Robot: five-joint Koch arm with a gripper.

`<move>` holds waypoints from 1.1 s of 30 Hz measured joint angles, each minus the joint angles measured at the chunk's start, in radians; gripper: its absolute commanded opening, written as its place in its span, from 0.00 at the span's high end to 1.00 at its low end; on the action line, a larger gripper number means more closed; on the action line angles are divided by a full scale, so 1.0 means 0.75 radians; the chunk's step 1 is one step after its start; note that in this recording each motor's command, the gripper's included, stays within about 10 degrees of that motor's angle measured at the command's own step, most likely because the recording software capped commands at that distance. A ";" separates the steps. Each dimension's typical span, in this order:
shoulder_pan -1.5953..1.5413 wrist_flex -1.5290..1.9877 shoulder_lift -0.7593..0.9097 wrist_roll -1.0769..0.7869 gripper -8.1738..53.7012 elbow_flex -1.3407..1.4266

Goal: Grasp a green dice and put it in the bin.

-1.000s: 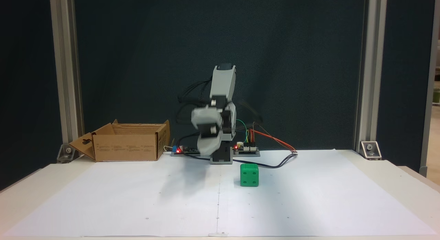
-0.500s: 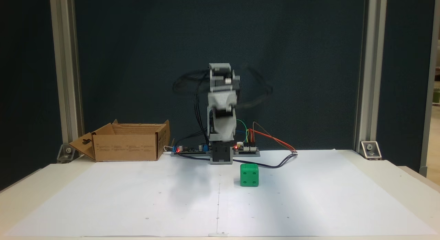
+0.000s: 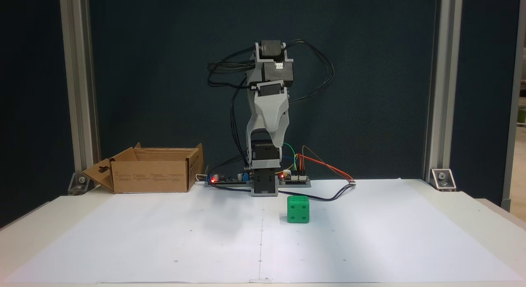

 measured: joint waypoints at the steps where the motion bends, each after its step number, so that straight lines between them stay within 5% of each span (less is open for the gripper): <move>1: -0.002 0.070 -0.010 0.033 0.17 0.000; 20: -0.366 0.014 -0.340 0.280 0.17 -0.100; 33: -0.389 -0.059 -0.350 0.286 0.17 0.076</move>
